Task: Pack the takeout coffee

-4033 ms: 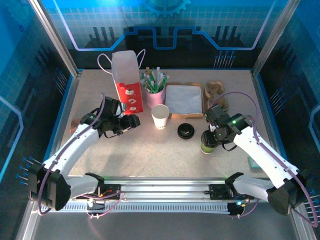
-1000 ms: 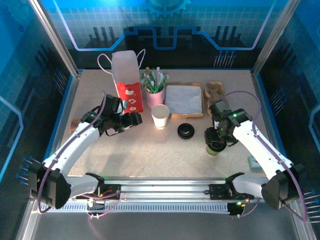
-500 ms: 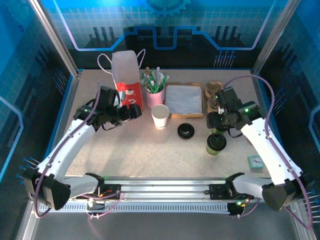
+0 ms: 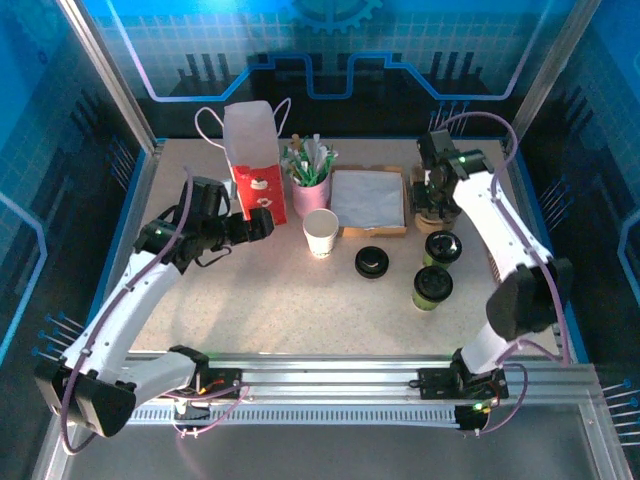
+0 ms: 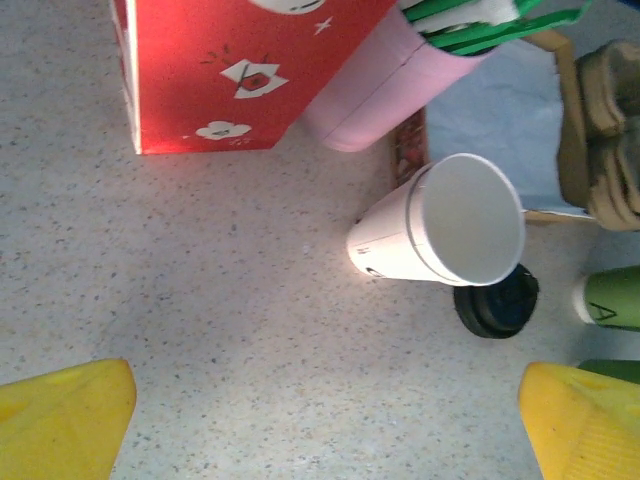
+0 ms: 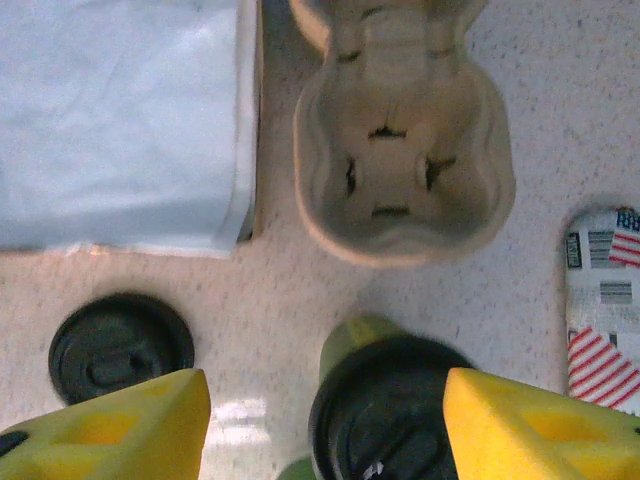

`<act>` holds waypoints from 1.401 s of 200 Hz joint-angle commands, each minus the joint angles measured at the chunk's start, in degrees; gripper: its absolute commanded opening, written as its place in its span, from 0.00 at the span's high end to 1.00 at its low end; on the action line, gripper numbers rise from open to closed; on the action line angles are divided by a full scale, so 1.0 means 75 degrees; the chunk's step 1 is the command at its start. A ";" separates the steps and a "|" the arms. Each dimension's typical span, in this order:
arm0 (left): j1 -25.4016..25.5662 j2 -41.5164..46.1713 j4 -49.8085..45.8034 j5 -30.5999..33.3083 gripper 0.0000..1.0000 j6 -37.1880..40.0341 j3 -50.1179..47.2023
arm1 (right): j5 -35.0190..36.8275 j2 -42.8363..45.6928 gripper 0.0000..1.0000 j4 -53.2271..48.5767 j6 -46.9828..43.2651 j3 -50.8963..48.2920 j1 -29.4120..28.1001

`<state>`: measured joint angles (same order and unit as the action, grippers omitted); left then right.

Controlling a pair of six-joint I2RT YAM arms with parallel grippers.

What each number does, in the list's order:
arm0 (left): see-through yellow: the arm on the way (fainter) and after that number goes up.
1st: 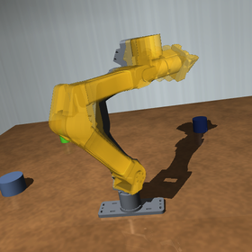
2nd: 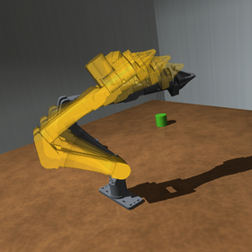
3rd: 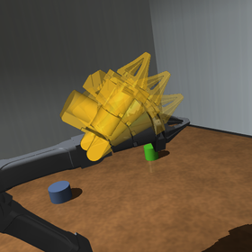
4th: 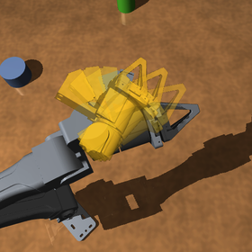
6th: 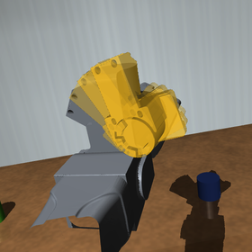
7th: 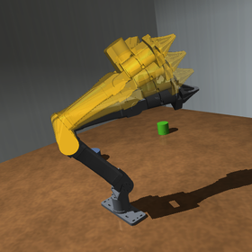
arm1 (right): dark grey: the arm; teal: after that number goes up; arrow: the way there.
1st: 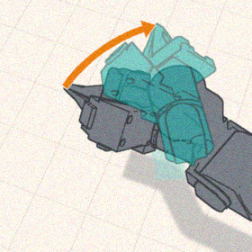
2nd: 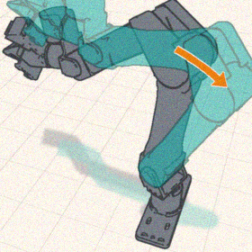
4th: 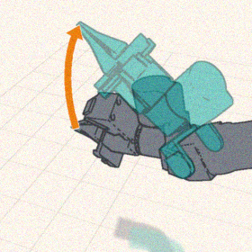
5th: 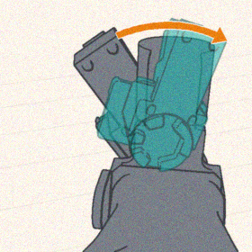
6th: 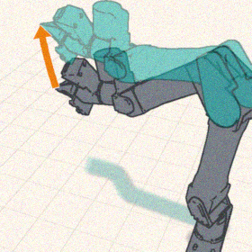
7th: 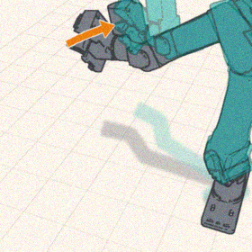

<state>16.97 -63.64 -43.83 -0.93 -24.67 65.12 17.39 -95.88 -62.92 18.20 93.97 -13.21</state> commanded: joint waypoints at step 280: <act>-0.0066 0.0330 0.0266 0.0558 0.01 0.0350 -0.0246 | 0.0158 -0.3986 0.45 -0.0119 -0.0880 0.2927 0.1076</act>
<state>16.71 -61.10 -41.71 2.20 -23.53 63.46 19.09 -124.14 -63.79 12.32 115.50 -6.17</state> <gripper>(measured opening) 0.991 0.552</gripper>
